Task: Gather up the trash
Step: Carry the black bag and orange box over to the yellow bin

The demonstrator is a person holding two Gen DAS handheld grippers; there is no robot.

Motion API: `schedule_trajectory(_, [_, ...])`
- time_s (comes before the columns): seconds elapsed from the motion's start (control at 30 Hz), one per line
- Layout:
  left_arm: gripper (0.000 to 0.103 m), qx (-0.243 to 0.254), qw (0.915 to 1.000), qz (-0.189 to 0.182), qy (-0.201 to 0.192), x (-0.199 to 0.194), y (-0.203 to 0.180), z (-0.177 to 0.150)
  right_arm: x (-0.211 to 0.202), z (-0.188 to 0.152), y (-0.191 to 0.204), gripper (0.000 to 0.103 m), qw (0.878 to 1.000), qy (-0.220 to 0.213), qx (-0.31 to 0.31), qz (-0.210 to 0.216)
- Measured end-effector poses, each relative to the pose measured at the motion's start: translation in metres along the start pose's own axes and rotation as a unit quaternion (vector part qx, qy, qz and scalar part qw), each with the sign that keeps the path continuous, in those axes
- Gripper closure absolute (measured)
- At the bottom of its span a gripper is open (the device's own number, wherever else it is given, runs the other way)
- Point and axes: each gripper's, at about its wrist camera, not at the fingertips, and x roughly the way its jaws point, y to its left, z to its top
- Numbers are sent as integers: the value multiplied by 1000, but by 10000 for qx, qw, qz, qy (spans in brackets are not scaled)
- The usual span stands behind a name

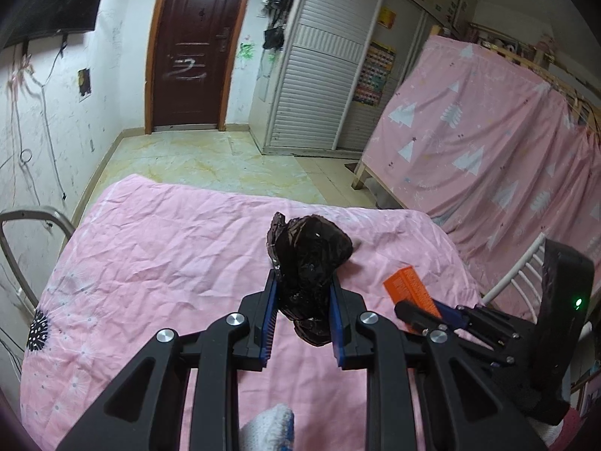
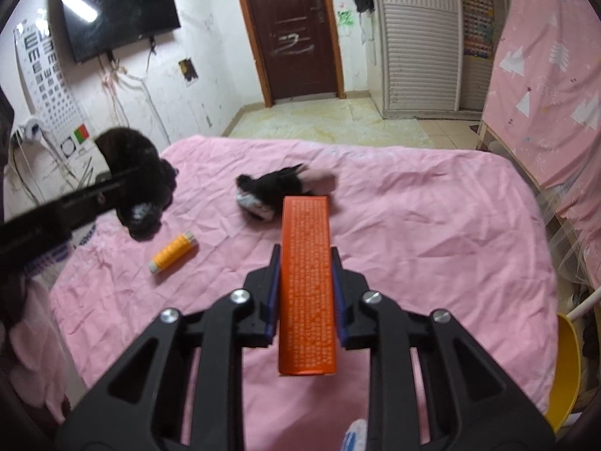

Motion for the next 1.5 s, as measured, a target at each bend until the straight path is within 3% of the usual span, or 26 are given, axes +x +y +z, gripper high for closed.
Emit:
schedule_trajectory(0.6, [88,1076,9932,-336,294,20,-140,-17,-77,-31,-121,81,9915,-715,1062,-249])
schedule_trajectory(1.17, [88,2000,9715,-986,807,53,-272,-61,-134,-86,-226,81,9706,-1101,1996,-779])
schedule_trajectory(1.5, [88,2322,9612,-1108,995,67,-305,-78,-147,-102,-252,81,9601,-1262,2302,-960])
